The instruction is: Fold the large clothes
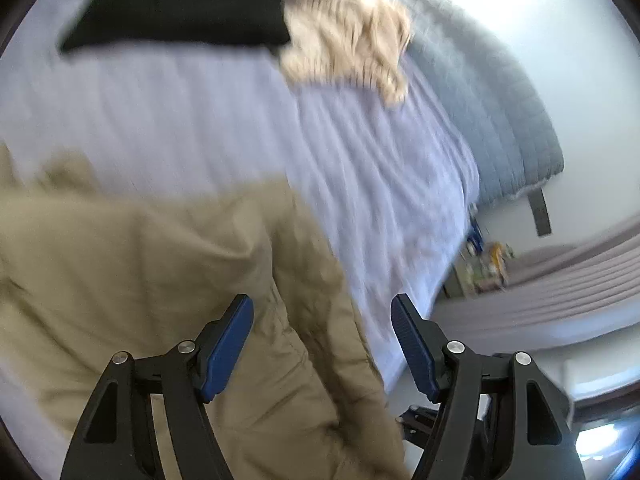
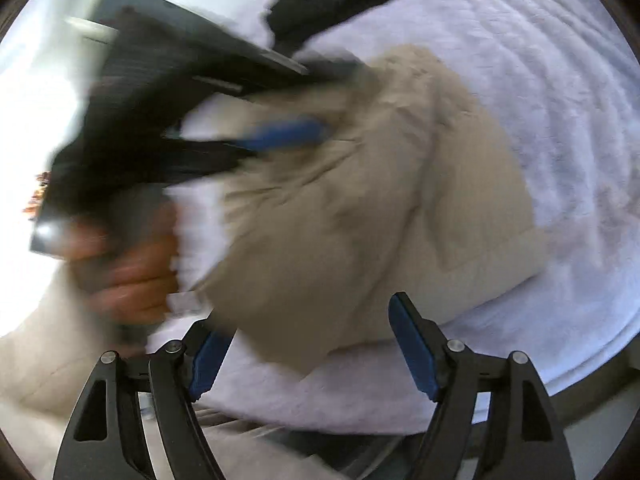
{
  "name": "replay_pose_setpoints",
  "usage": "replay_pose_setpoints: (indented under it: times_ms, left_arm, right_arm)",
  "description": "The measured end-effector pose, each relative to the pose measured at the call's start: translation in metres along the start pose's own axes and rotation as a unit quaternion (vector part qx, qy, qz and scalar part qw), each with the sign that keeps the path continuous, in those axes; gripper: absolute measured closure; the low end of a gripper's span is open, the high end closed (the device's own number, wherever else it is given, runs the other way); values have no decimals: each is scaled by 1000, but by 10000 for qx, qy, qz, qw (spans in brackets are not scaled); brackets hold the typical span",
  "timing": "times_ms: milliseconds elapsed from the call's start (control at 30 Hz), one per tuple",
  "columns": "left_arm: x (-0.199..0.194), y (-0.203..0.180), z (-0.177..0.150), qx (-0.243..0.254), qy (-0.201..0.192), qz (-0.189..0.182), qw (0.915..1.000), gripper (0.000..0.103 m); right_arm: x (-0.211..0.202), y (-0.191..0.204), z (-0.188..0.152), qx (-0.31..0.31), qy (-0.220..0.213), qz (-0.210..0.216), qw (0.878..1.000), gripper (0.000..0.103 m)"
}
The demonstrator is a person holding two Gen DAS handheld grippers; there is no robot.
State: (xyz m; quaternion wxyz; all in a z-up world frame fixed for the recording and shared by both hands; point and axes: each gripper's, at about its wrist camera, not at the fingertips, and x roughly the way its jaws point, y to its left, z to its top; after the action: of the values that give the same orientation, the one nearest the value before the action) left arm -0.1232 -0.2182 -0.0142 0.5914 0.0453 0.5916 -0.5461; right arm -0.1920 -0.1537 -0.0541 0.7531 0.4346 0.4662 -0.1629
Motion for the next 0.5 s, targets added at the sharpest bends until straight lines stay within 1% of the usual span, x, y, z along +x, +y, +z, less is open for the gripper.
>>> replay_pose_setpoints:
  times_ms: [33,67,100,133,167,200,233,267,333,367,433,500]
  left_arm:
    - [-19,4,0,94,-325,283,9990,31]
    - [-31,9,0,116,-552,554,9969,31]
    - [-44,22,-2,85,-806,966,9920,31]
    - [-51,35,-5,19,-921,1257,9878,31]
    - [-54,49,-7,-65,-968,1530,9835,31]
    - [-53,68,-9,-185,-932,1875,9777,31]
    - [-49,84,-10,-313,-852,2092,9736,31]
    - [-45,98,-11,-458,-782,2211,9710,31]
    - [-35,112,-9,-628,-716,2215,9705,31]
    - [-30,110,-7,-594,-719,2233,9703,31]
    - [-11,94,2,-346,-702,2290,9703,31]
    - [11,80,12,-119,-678,2342,9697,31]
  right_arm:
    - [3,1,2,-13,2,-122,9999,77]
    - [5,0,3,-1,-41,-251,9997,79]
    - [4,0,3,-12,-109,-277,9996,84]
    - [2,2,3,-89,-192,-349,9992,88]
    - [-1,7,3,-252,-313,-494,9980,89]
    - [-8,8,3,-371,-401,-581,9968,90]
    - [-15,12,1,-546,-527,-685,9948,92]
    - [-25,17,-7,-652,-619,-763,9930,92]
    - [-36,14,-12,-700,-781,-917,9902,93]
    - [-39,7,-13,-598,-802,-938,9906,93]
    - [-40,-10,-16,-307,-762,-1029,9913,93]
    - [-35,-29,-11,19,-701,-1096,9915,93]
